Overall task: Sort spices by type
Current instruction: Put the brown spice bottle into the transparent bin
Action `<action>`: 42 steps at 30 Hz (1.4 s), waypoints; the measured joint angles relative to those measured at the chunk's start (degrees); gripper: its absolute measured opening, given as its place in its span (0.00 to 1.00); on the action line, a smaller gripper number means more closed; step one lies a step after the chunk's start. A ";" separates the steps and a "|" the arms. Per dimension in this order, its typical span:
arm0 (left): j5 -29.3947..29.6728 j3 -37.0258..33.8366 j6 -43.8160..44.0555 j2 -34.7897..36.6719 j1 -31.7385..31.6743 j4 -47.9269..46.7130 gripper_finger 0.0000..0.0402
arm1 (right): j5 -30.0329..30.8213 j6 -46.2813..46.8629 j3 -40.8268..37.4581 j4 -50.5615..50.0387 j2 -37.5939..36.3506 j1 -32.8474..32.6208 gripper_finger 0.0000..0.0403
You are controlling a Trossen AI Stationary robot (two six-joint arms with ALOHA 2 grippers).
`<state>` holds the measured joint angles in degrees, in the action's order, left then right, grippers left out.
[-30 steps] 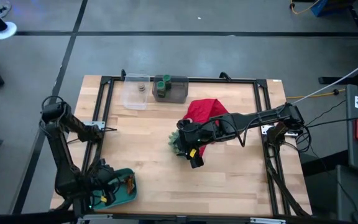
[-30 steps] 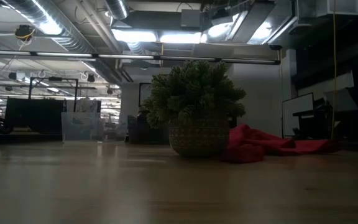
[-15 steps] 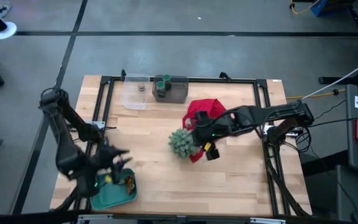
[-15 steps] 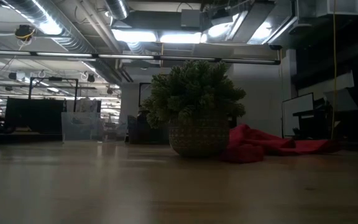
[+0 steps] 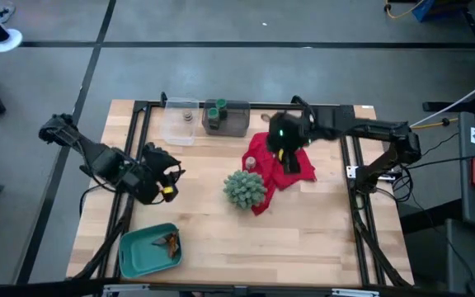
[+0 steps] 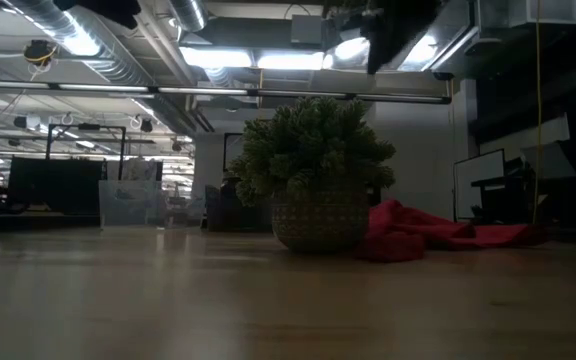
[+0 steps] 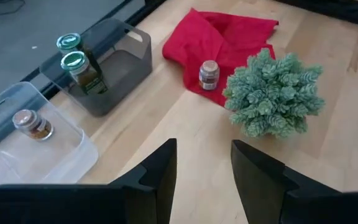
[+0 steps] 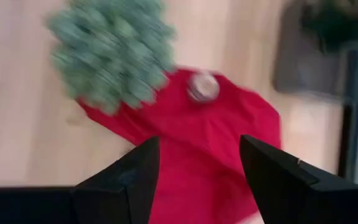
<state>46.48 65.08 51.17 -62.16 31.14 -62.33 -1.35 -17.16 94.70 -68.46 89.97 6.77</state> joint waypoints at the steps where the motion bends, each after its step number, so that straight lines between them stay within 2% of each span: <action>1: -0.48 0.00 -0.60 0.14 -0.64 0.23 0.34 | -0.05 -1.25 -0.06 -0.73 0.00 1.84 0.55; 9: -4.81 0.00 0.97 0.25 -4.08 0.47 0.34 | -0.17 -4.35 -0.09 -0.31 0.42 14.77 0.55; 21: -4.96 0.00 1.43 0.23 -5.78 0.42 0.34 | 0.27 -5.61 -0.09 5.30 5.38 27.92 0.55; 27: -4.93 0.00 2.37 0.23 -6.71 0.16 0.34 | -0.94 -8.43 -0.09 5.55 10.22 28.50 0.55; 34: -4.72 0.00 2.39 0.23 -10.56 -0.04 0.34 | -12.86 -17.36 -0.09 5.65 15.02 26.79 0.55; 42: -4.72 0.00 -0.36 0.23 -14.61 -0.03 0.34 | -13.78 -27.24 -0.09 7.70 18.53 20.58 0.55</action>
<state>41.76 65.08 50.81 -61.93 16.52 -62.37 -15.13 -44.39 94.61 -60.76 108.50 27.35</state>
